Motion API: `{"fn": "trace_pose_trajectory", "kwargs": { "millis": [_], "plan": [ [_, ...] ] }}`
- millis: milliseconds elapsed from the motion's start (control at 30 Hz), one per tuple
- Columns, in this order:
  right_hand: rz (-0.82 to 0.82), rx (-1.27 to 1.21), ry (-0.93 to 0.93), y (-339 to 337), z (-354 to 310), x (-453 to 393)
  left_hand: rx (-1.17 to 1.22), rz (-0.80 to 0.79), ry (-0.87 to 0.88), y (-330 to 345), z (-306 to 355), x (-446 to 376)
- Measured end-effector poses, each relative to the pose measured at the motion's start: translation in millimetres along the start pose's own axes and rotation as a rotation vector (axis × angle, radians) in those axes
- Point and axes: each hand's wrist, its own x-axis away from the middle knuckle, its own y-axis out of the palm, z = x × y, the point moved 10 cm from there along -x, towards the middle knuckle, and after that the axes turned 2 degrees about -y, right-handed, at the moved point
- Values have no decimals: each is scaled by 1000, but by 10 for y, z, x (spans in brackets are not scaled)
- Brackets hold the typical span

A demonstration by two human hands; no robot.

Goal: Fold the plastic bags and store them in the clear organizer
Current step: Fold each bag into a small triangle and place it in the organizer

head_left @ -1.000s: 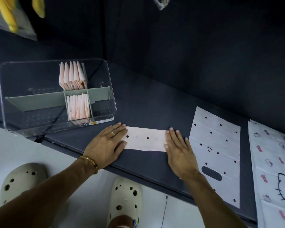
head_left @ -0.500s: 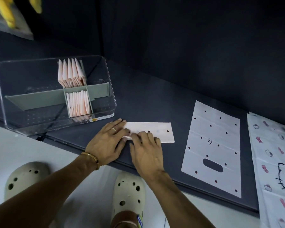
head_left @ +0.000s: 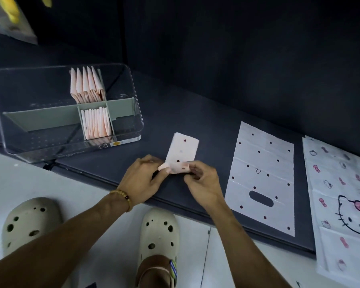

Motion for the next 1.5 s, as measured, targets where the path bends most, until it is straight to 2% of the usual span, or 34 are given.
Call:
{"fn": "trace_pose_trajectory", "kwargs": {
  "millis": [67,167,300,567,600,667,733,800,867,933,1000,1133,1200,1267,1333,1400,1500],
  "plan": [
    [9,-112,89,-38,78,18,102,-1,-120,55,6,-24],
    [44,-74,176,-79,175,2,196,0,-271,90,-46,-64],
    [105,153,258,-113,235,-143,-14,-1,-356,58,-100,-114],
    [99,397,273,-89,218,-348,-184,53,-468,-5,-235,-152],
    [97,415,286,-93,230,-363,-221,90,-433,-58,-222,-160],
    [97,430,305,-98,246,-380,-306,133,-231,-83,-100,-216],
    [103,413,311,-100,256,-372,-376,63,15,34,52,-257],
    [135,441,269,-113,191,-342,-432,-66,129,196,95,-254],
    [237,594,82,-161,-31,-277,-491,-71,161,227,139,-215],
    [357,759,-137,-195,-249,-113,-518,23,155,172,217,-167],
    [406,845,-237,-200,-238,83,-491,88,118,153,253,-126],
    [232,952,-196,-79,169,261,-469,151,79,178,304,-89],
    [207,958,-185,-59,239,246,-495,144,58,181,293,-100],
    [190,971,-189,-41,241,233,-556,127,114,211,373,-130],
    [172,986,-192,-26,249,218,-595,43,259,382,552,-202],
    [150,997,-182,-13,267,208,-565,-114,366,672,675,-257],
    [151,1004,-181,-30,257,194,-461,-186,325,837,622,-334]
  ]
}}
